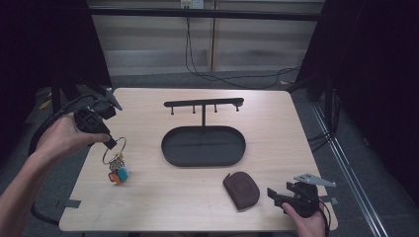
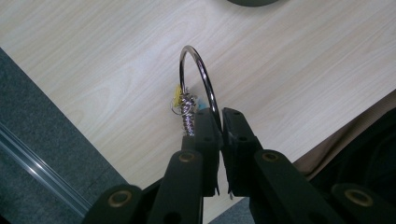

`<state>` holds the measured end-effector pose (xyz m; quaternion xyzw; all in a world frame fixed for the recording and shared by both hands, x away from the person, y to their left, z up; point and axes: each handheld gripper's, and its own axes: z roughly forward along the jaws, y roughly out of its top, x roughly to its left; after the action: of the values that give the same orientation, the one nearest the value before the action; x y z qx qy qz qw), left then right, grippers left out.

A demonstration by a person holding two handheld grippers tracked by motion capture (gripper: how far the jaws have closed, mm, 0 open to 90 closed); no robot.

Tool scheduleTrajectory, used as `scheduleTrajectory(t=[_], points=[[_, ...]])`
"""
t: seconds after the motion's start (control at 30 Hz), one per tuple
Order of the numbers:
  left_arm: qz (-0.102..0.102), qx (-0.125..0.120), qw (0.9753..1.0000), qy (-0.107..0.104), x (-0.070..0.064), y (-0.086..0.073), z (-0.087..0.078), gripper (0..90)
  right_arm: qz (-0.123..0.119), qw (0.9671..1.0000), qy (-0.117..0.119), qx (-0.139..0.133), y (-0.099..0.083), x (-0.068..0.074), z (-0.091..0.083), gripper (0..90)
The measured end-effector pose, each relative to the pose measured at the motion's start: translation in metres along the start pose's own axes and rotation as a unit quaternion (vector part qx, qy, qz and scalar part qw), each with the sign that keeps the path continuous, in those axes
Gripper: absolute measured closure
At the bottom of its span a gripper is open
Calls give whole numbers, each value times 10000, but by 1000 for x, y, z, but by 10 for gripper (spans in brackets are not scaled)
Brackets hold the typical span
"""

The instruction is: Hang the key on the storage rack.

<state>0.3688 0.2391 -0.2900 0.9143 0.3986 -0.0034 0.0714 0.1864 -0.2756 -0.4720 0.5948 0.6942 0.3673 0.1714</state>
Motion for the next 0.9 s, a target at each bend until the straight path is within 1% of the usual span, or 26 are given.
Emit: scheduleTrajectory(t=[0.03,0.1,0.2,0.27,0.33,0.53,0.6,0.67,0.73,0.87,0.9], points=[[-17,-46,10000,35,0,0,-2,855,-1,10000,4,3,0,0,0,206],[-7,-18,10000,-65,2,0,-4,855,-5,10000,12,11,0,0,0,205],[-10,-33,9999,-141,1,1,-7,855,6,10000,-2,27,0,-1,1,205],[-27,-26,9999,-160,1,4,-10,855,6,10000,-1,28,0,0,1,205],[-72,-44,9999,-114,-1,7,-12,855,1,10000,6,19,0,0,1,206],[25,-31,9999,-113,-6,17,-20,855,6,10000,-9,15,0,-1,1,206],[49,-14,9999,-86,-8,21,-21,855,4,10000,-19,2,0,-1,0,207],[76,31,9999,-102,-10,26,-21,855,1,10000,-19,5,0,-1,0,207],[78,22,9999,-106,-12,30,-22,855,-8,10000,-22,4,0,0,0,207],[142,-12,9998,-148,-17,38,-26,855,-3,10000,-23,6,0,-1,0,207],[171,-5,9998,-129,-18,40,-27,855,-3,10000,-19,4,0,-1,0,207]])
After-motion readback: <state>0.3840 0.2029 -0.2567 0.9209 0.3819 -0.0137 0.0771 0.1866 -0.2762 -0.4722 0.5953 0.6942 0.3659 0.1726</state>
